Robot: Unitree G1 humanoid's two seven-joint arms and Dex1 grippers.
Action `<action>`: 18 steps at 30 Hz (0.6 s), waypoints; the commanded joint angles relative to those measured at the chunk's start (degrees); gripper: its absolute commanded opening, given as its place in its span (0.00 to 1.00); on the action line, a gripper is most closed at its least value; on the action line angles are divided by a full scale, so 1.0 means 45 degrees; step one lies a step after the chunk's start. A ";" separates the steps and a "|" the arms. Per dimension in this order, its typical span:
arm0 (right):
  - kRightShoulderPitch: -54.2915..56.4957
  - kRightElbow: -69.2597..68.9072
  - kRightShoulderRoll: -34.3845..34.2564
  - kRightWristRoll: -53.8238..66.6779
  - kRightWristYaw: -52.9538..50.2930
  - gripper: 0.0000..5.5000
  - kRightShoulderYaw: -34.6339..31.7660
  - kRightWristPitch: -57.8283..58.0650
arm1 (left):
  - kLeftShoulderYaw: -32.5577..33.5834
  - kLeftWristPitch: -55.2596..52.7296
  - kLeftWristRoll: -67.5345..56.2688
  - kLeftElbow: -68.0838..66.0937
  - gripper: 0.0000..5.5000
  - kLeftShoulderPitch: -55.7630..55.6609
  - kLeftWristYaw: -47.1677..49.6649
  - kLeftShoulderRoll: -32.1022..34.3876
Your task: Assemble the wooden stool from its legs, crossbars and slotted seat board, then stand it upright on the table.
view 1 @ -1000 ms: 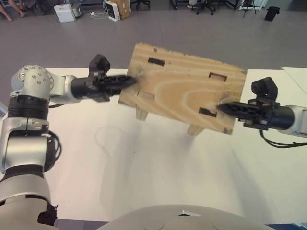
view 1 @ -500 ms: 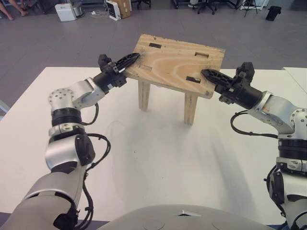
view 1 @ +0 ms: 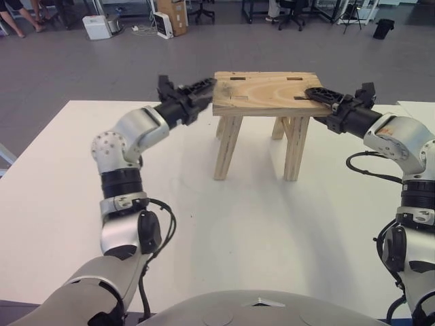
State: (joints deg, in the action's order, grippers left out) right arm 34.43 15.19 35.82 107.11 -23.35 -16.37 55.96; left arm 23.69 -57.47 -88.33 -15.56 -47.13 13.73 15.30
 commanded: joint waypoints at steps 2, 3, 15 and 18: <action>0.0661 -0.2006 0.0389 0.0813 -0.0373 0.63 -0.0843 -0.0384 | -0.0458 0.0711 0.1375 0.0918 0.50 -0.0842 -0.2274 0.0336; 0.0825 -0.2050 0.0498 0.0789 -0.0390 0.63 -0.0961 -0.0468 | -0.0498 0.0841 0.1583 0.1029 0.50 -0.0845 -0.2588 0.0364; -0.4399 -0.2869 0.1813 -0.5736 0.2865 0.63 -0.1937 -0.1698 | -0.1536 0.3932 0.7090 0.4058 0.50 0.3378 -0.5168 0.1452; -0.6295 -0.4943 0.0812 -0.8763 0.3796 0.63 -0.0739 -0.3072 | -0.2513 0.5098 0.9296 0.4980 0.50 0.5514 -0.5055 0.1186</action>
State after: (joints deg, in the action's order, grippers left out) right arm 9.10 -2.15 42.66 73.56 -7.81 -22.70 45.57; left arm 15.33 -37.03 -52.16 4.93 -27.25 -9.31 21.18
